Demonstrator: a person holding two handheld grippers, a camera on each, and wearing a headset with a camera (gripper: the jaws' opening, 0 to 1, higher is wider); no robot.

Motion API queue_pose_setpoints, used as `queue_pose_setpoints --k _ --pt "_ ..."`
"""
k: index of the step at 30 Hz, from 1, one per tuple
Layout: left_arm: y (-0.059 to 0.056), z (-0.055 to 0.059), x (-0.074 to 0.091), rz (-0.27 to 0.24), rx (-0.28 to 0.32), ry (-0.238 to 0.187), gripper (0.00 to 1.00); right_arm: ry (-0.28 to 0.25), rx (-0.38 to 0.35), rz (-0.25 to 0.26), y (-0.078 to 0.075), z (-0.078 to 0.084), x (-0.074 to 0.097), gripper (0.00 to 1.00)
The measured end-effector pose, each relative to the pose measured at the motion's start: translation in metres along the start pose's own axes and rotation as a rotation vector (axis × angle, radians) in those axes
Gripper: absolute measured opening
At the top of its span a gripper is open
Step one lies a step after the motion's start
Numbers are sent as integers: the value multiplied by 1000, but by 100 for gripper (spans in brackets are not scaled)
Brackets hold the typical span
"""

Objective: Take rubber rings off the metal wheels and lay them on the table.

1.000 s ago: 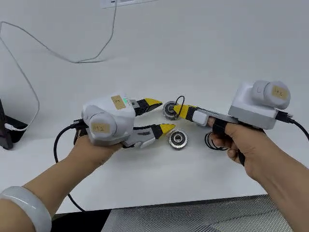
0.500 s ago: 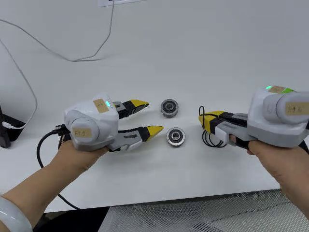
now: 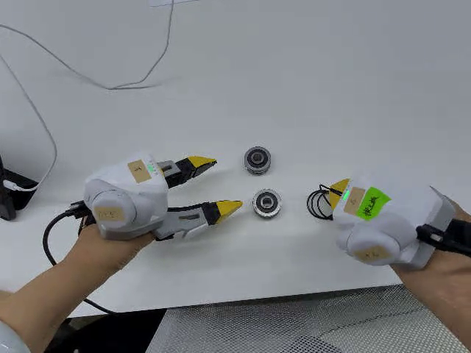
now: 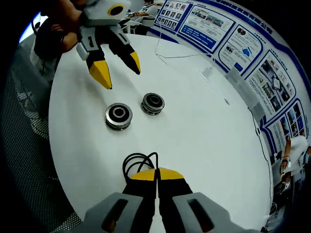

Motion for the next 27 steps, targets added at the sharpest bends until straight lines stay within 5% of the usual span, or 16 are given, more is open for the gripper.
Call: queue_pose_setpoints --k 11,27 --pt "-1 5 5 -8 17 2 48 8 55 -3 0 3 -2 2" --pt "-5 8 12 -10 42 -7 49 -68 -39 -33 -1 -7 10 14"
Point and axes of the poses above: the centre of the closed fingertips' face, and the gripper's own axes: x roughly backward along the fingers, y roughly to its left, z roughly out of its underside, the point moved 4 cm from there along x, roughly backward along the fingers, and after that the axes turned 1 degree about -x, right-handed, at the moved point
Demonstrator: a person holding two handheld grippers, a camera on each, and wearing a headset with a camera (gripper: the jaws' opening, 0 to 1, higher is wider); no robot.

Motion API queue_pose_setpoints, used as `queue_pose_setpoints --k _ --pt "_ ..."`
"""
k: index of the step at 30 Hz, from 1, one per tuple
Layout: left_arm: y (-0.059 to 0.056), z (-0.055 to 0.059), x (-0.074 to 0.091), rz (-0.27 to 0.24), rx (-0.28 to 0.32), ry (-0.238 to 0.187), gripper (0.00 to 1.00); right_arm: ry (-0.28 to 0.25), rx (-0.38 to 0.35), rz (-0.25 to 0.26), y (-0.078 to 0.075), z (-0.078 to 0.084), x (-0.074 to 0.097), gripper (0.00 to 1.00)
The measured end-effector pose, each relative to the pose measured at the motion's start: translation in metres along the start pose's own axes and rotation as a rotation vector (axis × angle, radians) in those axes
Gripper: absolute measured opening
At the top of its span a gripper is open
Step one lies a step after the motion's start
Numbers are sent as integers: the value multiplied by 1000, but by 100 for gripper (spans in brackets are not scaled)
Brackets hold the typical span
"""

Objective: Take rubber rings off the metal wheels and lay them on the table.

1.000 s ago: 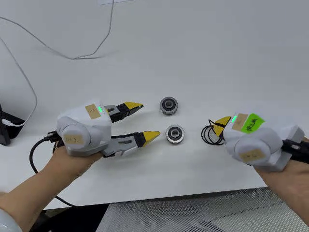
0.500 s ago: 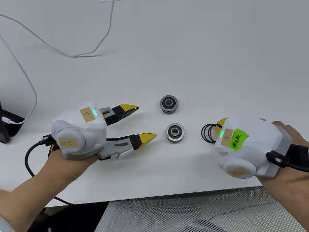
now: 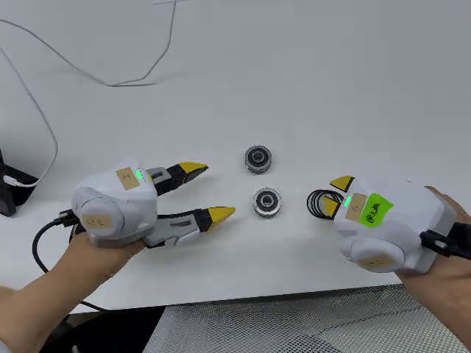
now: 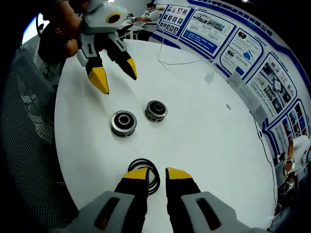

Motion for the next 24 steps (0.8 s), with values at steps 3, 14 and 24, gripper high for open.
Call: queue_pose_setpoints --k 3,14,24 --pt "-2 -1 4 3 9 -13 50 -30 -32 -16 2 -1 6 17" --pt "-9 -4 16 21 50 -66 57 -134 -180 -127 18 5 17 41" --pt "-21 0 28 26 64 -71 63 -186 -244 -198 31 7 20 60"
Point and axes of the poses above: the centre of the closed fingertips' face, and the gripper's own axes: x roughly backward along the fingers, y roughly to its left, z roughly out of its underside, the point moved 4 cm from there along x, roughly backward along the fingers, and after that the axes turned 1 degree about -x, right-handed, at the moved point
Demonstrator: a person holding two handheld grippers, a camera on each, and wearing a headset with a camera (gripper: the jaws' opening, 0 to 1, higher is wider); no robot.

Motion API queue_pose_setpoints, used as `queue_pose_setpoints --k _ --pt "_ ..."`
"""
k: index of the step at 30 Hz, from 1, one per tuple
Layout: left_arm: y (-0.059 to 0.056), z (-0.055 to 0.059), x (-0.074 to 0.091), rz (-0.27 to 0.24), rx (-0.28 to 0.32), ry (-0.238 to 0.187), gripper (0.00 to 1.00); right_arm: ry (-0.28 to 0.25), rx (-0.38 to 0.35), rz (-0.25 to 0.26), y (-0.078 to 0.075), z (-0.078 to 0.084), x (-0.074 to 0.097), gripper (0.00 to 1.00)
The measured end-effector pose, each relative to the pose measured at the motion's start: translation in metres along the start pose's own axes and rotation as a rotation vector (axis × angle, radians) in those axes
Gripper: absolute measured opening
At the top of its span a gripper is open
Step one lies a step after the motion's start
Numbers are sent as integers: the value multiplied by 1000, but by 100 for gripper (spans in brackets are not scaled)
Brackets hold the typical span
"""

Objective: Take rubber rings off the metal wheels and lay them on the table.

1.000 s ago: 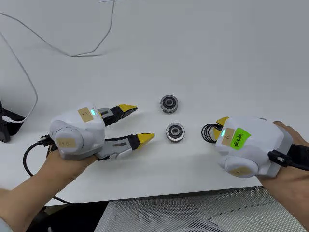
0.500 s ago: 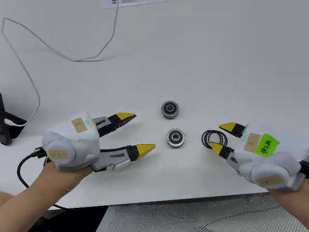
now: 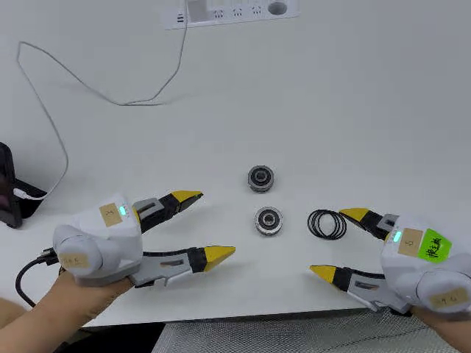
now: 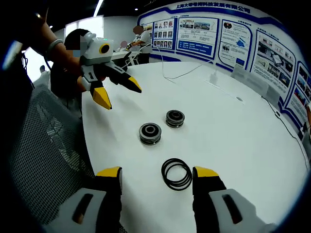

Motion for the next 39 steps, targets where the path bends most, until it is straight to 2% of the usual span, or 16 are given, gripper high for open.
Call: queue_pose_setpoints --k 8,11,15,24,30,39 --pt "-10 1 16 -3 17 -14 68 -16 -65 -22 0 5 3 70" --pt "-12 4 23 -15 29 -12 73 -29 -84 -15 -3 4 6 76" --pt "-17 2 30 -31 29 -22 75 -26 -106 -3 -6 7 11 80" --pt "-26 0 43 -63 22 -48 81 -33 -119 5 -3 10 20 91" --pt "-31 -1 52 -85 36 -67 88 -40 -116 6 2 11 27 95" --pt "-37 4 64 -97 40 -87 91 -60 -109 24 7 5 31 95"
Point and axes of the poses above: the centre of the closed fingertips' face, and the gripper's own axes: x roughly backward along the fingers, y roughly to its left, z roughly out of its underside, the point moved 4 cm from there along x, roughly backward along the fingers, and after that the axes turned 1 degree about -x, right-handed, at the moved point
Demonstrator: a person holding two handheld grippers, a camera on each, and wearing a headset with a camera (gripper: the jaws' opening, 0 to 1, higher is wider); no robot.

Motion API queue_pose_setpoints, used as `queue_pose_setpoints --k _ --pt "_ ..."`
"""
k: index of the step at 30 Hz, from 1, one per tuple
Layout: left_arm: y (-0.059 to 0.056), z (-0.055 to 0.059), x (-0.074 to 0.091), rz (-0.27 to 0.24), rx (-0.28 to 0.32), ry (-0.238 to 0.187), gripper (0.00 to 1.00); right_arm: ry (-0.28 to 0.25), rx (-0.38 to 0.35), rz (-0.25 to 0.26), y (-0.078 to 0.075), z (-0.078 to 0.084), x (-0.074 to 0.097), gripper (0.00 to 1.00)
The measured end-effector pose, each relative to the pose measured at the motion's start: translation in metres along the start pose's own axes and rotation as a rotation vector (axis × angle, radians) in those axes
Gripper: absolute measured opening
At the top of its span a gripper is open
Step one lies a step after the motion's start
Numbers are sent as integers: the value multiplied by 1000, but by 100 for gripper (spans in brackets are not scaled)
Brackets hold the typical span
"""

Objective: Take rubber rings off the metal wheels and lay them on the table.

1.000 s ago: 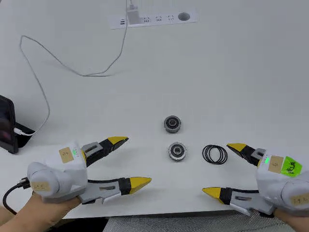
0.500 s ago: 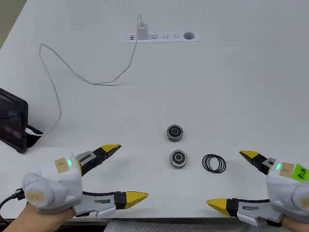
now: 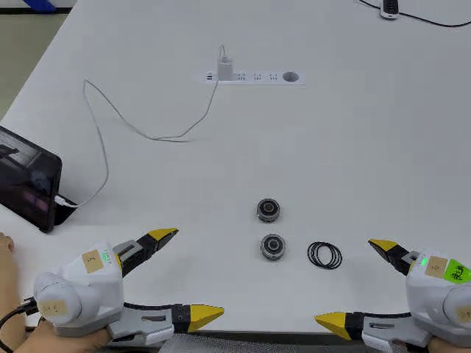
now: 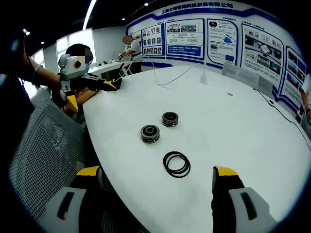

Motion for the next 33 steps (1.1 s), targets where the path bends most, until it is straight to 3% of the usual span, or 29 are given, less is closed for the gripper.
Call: queue_pose_setpoints --k 10,18,33 --pt "-1 -8 3 -23 0 -28 93 -10 0 6 5 -3 1 94" --pt "-1 -5 7 -35 16 -34 92 -6 0 0 12 -3 0 94" --pt "-5 -11 5 -33 6 -36 90 -6 -5 8 11 0 5 93"
Point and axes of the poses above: the centre of the closed fingertips' face, and the gripper's own axes: x roughly backward along the fingers, y roughly to its left, z roughly out of its underside, the point moved 4 cm from there along x, roughly backward along the fingers, and after that the axes turned 1 degree about -x, right-handed, at the moved point
